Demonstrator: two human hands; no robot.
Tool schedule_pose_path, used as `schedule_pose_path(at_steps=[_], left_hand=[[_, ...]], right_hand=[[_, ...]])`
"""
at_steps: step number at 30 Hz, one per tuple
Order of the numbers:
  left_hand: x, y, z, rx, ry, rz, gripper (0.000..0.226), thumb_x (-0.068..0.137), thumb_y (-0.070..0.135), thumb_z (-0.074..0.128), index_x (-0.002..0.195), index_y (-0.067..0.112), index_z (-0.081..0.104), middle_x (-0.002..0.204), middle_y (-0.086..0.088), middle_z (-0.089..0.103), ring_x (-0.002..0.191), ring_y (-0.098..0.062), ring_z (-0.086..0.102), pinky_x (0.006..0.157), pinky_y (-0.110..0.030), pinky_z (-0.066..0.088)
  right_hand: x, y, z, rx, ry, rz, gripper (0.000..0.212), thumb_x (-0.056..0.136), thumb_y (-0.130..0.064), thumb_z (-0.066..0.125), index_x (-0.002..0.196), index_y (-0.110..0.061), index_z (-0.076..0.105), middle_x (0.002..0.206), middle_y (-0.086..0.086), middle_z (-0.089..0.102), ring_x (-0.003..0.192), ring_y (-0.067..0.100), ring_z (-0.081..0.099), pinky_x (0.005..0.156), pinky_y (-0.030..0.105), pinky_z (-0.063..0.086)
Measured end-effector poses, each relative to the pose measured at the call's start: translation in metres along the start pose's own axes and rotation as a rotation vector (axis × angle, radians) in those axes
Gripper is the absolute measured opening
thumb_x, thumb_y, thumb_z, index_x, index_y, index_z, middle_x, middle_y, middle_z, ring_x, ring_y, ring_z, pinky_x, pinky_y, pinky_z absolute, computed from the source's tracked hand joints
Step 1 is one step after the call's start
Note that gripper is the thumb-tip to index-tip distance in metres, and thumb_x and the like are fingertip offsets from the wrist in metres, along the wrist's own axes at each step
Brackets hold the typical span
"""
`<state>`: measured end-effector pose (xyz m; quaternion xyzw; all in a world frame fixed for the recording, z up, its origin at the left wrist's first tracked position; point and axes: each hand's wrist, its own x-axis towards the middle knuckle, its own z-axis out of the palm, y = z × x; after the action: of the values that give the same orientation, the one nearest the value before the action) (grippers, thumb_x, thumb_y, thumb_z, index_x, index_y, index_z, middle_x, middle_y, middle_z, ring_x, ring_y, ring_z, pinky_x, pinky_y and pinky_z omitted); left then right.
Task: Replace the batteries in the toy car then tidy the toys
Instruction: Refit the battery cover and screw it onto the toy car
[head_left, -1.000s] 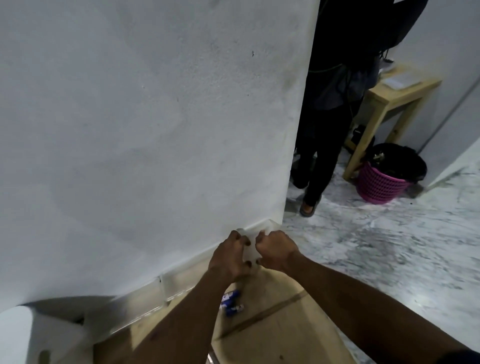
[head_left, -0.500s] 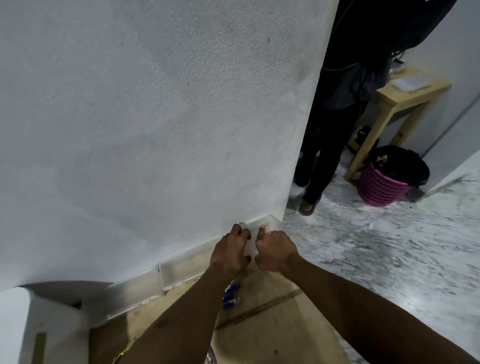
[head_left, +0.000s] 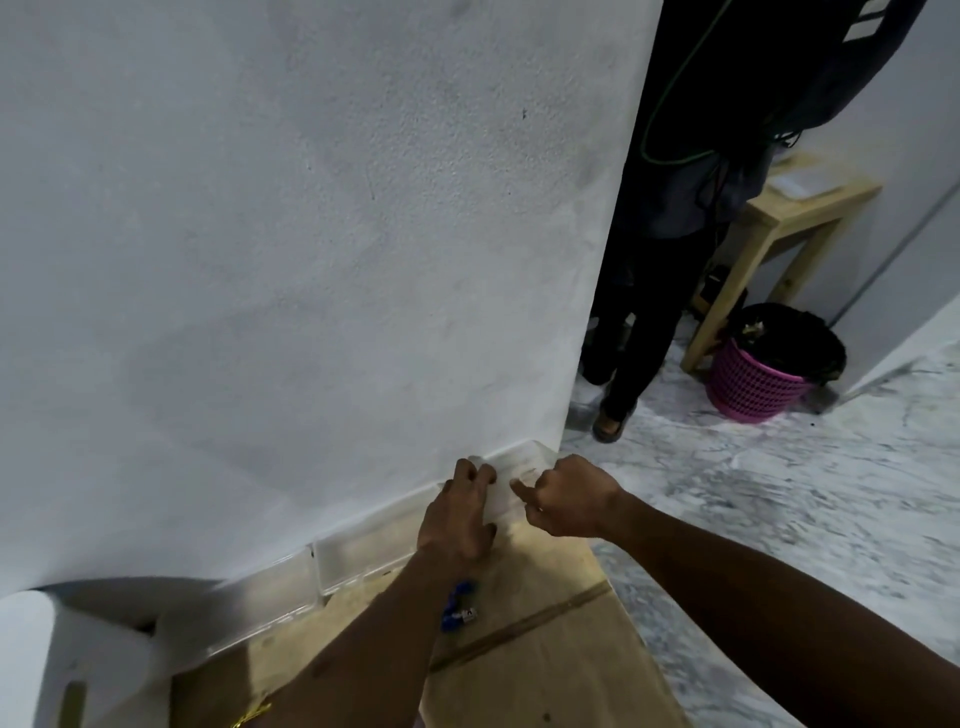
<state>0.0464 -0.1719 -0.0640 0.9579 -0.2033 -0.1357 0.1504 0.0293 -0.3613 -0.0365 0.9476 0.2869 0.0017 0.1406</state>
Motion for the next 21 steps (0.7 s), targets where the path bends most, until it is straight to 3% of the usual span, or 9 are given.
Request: schedule_pose_path(at_steps=[5, 8, 11, 14, 18, 21], left_hand=[[-0.006, -0.002, -0.007, -0.174, 0.105, 0.014, 0.057, 0.082, 0.050, 0.070, 0.130, 0.026, 0.049, 0.136, 0.006, 0.041, 0.107, -0.019, 0.058, 0.087, -0.031, 0.053], [-0.007, -0.008, -0.014, -0.256, 0.184, 0.036, 0.041, 0.093, 0.046, 0.059, 0.127, 0.023, 0.059, 0.130, 0.004, 0.054, 0.105, -0.016, 0.061, 0.090, -0.024, 0.049], [-0.005, -0.008, -0.022, -0.337, 0.227, 0.015, 0.033, 0.094, 0.032, 0.061, 0.123, 0.017, 0.066, 0.123, -0.002, 0.063, 0.109, -0.019, 0.061, 0.089, -0.015, 0.040], [-0.001, -0.003, -0.030, -0.473, 0.241, -0.068, 0.027, 0.092, 0.028, 0.066, 0.117, 0.020, 0.071, 0.117, 0.001, 0.068, 0.106, -0.016, 0.063, 0.091, -0.018, 0.045], [0.005, -0.001, -0.030, -0.617, 0.246, -0.134, 0.020, 0.088, 0.021, 0.071, 0.108, 0.021, 0.075, 0.109, 0.003, 0.072, 0.101, -0.014, 0.066, 0.089, -0.016, 0.048], [0.006, -0.001, -0.028, -0.693, 0.246, -0.175, 0.017, 0.087, 0.020, 0.072, 0.104, 0.020, 0.076, 0.106, 0.004, 0.073, 0.093, -0.008, 0.065, 0.079, -0.003, 0.044]], right_hand=[[0.002, 0.008, 0.006, 0.081, 0.166, 0.056, 0.027, 0.079, -0.040, 0.060, 0.091, -0.022, 0.076, 0.045, 0.002, 0.059, 0.034, 0.024, 0.052, 0.039, 0.023, 0.040], [0.007, 0.010, -0.002, 0.169, 0.205, 0.145, 0.039, 0.084, -0.044, 0.044, 0.092, -0.024, 0.077, 0.047, 0.002, 0.062, 0.036, 0.023, 0.055, 0.040, 0.022, 0.042], [0.004, 0.007, -0.014, 0.312, 0.319, 0.307, 0.037, 0.083, -0.049, 0.051, 0.107, -0.027, 0.071, 0.048, 0.001, 0.062, 0.038, 0.022, 0.058, 0.040, 0.022, 0.042], [-0.007, 0.004, -0.015, 0.479, 0.436, 0.501, 0.029, 0.081, -0.047, 0.070, 0.091, -0.024, 0.055, 0.042, -0.001, 0.054, 0.036, 0.019, 0.054, 0.042, 0.019, 0.028], [-0.014, -0.003, 0.011, 0.363, 0.412, 0.316, 0.033, 0.083, -0.051, 0.059, 0.066, -0.024, 0.052, 0.043, -0.001, 0.054, 0.036, 0.017, 0.053, 0.044, 0.020, 0.025], [0.003, -0.006, 0.023, 0.284, 0.273, 0.186, 0.028, 0.074, -0.053, 0.075, 0.070, -0.027, 0.066, 0.056, -0.002, 0.066, 0.048, 0.017, 0.063, 0.044, 0.022, 0.043]])
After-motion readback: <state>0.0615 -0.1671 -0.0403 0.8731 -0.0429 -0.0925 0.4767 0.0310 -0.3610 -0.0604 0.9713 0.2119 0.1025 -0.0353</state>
